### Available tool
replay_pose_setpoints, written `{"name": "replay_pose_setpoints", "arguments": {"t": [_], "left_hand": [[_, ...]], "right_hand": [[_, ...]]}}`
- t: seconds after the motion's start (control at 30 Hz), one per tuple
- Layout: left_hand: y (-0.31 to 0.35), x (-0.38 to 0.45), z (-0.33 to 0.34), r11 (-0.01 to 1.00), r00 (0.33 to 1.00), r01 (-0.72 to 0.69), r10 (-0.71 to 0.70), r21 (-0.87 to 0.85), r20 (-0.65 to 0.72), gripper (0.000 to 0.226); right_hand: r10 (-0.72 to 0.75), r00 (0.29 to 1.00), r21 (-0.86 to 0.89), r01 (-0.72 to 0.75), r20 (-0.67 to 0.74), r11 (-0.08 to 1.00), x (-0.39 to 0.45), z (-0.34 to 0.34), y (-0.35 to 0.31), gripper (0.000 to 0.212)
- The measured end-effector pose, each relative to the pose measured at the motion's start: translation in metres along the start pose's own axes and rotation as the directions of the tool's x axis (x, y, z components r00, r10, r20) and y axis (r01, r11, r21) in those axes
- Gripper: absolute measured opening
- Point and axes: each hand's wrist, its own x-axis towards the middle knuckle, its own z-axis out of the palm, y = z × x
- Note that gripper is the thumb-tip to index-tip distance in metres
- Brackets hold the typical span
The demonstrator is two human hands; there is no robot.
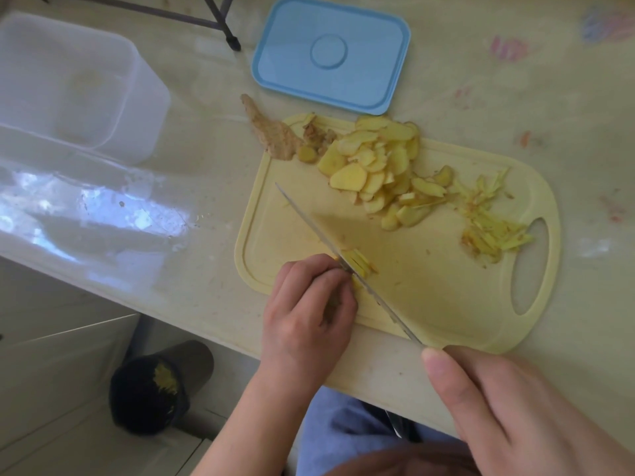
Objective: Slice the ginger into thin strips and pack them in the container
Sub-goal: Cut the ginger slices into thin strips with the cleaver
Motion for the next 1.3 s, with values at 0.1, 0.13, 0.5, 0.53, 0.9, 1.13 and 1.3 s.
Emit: {"name": "replay_pose_setpoints", "arguments": {"t": [0.1, 0.13, 0.5, 0.53, 0.9, 1.13, 1.3], "left_hand": [[-0.001, 0.000, 0.000, 1.000, 1.000, -0.005, 0.005, -0.008, 0.007, 0.007], [-0.001, 0.000, 0.000, 1.000, 1.000, -0.008, 0.008, -0.010, 0.009, 0.007], [0.000, 0.000, 0.000, 1.000, 1.000, -0.009, 0.009, -0.011, 0.003, 0.007], [0.000, 0.000, 0.000, 1.000, 1.000, 0.004, -0.004, -0.010, -0.002, 0.007], [0.001, 0.001, 0.000, 1.000, 1.000, -0.023, 0.023, 0.000, 0.008, 0.012], [0.001, 0.000, 0.002, 1.000, 1.000, -0.014, 0.013, -0.003, -0.016, 0.008], [0.000, 0.000, 0.004, 1.000, 1.000, -0.021, 0.021, 0.001, -0.020, 0.009]], "right_hand": [[-0.010, 1.000, -0.012, 0.010, -0.015, 1.000, 0.000, 0.000, 0.001, 0.068], [-0.035, 0.999, -0.004, 0.035, -0.023, 0.999, 0.000, 0.001, 0.002, 0.069], [0.036, 0.948, 0.226, -0.112, 0.315, 0.968, 0.022, 0.010, -0.001, 0.066], [0.016, 0.965, 0.210, -0.073, 0.262, 0.975, 0.016, 0.010, -0.001, 0.066], [-0.001, 0.989, 0.125, -0.017, 0.147, 0.992, 0.004, 0.009, 0.003, 0.067], [0.028, 0.946, 0.239, -0.110, 0.322, 0.965, 0.024, 0.009, 0.000, 0.068], [0.068, 0.962, 0.224, -0.130, 0.265, 0.966, 0.005, -0.005, 0.001, 0.067]]}}
